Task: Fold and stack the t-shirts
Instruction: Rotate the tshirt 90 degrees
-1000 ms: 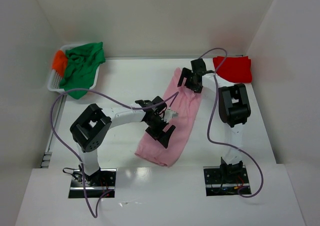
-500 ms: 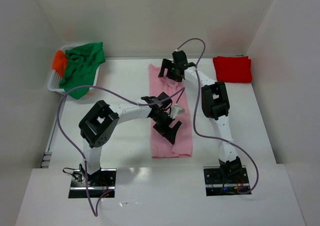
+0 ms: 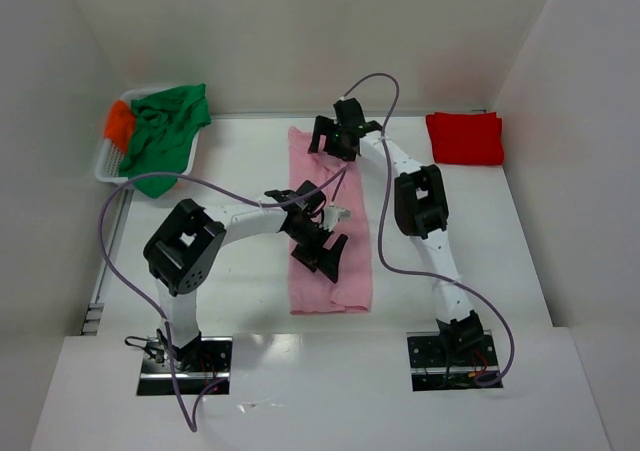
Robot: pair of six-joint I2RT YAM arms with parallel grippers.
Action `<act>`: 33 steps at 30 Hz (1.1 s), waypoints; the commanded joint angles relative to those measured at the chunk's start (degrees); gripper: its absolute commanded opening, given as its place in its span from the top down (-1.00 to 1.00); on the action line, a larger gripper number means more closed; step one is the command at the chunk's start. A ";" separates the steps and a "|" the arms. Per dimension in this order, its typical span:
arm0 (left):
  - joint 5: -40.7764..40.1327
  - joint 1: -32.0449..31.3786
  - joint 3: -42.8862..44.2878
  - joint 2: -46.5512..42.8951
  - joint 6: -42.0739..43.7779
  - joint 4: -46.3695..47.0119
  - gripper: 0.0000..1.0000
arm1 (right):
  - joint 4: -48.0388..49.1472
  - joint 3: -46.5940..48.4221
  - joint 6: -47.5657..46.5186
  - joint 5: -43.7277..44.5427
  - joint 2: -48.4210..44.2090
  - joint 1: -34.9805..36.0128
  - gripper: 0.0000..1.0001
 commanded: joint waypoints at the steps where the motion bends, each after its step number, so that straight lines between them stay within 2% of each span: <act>1: -8.58 0.48 -4.32 1.97 0.03 -5.44 -0.98 | -2.13 -2.72 -1.40 3.40 -0.23 -2.41 -1.00; 9: -8.49 0.48 0.68 -0.66 0.03 -6.67 -0.98 | 1.57 -4.58 -0.78 -0.56 -7.43 -3.03 -1.00; 14: -10.69 3.19 11.65 -7.32 0.03 -9.75 -0.98 | 4.20 -3.35 -0.08 -7.48 -15.07 -4.17 -1.00; 18: -10.69 5.93 16.76 -11.03 -0.49 -9.22 -0.98 | 4.74 -0.89 0.53 -10.05 -20.01 -5.50 -1.00; 20: -12.26 9.78 19.32 -13.74 -0.49 -4.42 -0.98 | 4.74 -4.20 0.01 -8.92 -24.93 -6.81 -1.00; 21: -12.97 9.80 19.32 -14.28 -1.02 -2.56 -0.98 | 4.74 -4.22 0.01 -8.91 -26.42 -7.68 -1.00; 22: -13.85 11.97 19.32 -14.29 -1.02 1.11 -0.98 | 5.52 -8.49 -0.52 -6.82 -29.66 -8.56 -1.00; 24: -14.38 15.15 21.76 -12.01 -2.42 4.91 -0.98 | 6.93 -20.16 -1.66 -1.29 -34.68 -9.18 -0.60; 25: -14.99 16.03 21.78 -10.78 -3.04 6.06 -0.98 | 6.94 -20.22 -2.45 -1.26 -36.35 -9.19 -0.36; 26: -15.00 17.25 24.13 -9.47 -3.65 6.94 -0.98 | 7.63 -26.49 -2.45 1.26 -37.85 -9.19 -0.11; 27: -15.00 17.87 25.55 -6.76 -3.66 9.04 -0.98 | 7.64 -29.42 -2.98 1.29 -39.17 -9.19 0.29; 28: -14.30 17.88 26.61 -5.42 -4.27 9.06 -0.98 | 7.64 -32.41 -2.98 1.29 -40.49 -9.19 0.29; 29: -12.73 18.40 27.66 -4.10 -4.27 11.67 -0.98 | 8.34 -35.31 -2.98 1.29 -42.67 -9.19 0.59; 31: -8.61 18.41 30.82 0.11 -4.80 15.46 -0.98 | 9.66 -45.40 -2.37 -0.11 -45.06 -9.19 0.87; 33: -5.44 18.41 34.85 4.41 -5.93 17.40 -0.98 | 9.66 -49.81 -2.37 -1.42 -45.68 -9.19 1.00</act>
